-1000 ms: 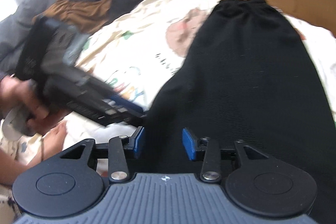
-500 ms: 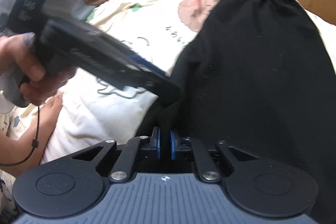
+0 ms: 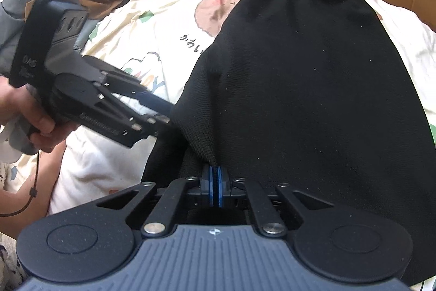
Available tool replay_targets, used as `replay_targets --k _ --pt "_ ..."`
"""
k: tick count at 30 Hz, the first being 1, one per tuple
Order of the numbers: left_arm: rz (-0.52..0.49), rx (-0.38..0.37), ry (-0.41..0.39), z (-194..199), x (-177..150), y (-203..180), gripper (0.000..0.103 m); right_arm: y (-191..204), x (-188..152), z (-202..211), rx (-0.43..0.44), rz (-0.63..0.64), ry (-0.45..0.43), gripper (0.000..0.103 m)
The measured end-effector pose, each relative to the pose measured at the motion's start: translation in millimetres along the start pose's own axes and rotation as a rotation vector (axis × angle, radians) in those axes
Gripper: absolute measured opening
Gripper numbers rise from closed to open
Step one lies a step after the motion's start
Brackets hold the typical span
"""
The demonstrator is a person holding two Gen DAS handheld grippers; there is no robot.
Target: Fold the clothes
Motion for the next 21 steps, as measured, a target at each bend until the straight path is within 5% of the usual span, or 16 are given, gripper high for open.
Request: replay_targets --k 3,7,15,21 --pt "0.029 -0.011 -0.023 2 9 3 0.054 -3 -3 1 0.005 -0.014 0.002 0.002" --pt "0.053 -0.028 -0.077 15 18 9 0.029 -5 -5 2 0.021 -0.035 -0.001 0.002" --pt "0.112 -0.008 -0.063 20 12 29 0.026 5 -6 1 0.102 -0.058 -0.012 0.006" --pt "0.168 -0.039 0.009 7 -7 44 0.030 18 2 1 0.173 -0.046 -0.028 0.036"
Point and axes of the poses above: each gripper's, at about its wrist camera, not at the fingertips, and z roughly against the way its jaws point, y to its left, x to its top, the point moved 6 cm from there along -z, roughly the way its jaws point, and after that the axes turned 11 degrees about x, right-handed, at the moved point
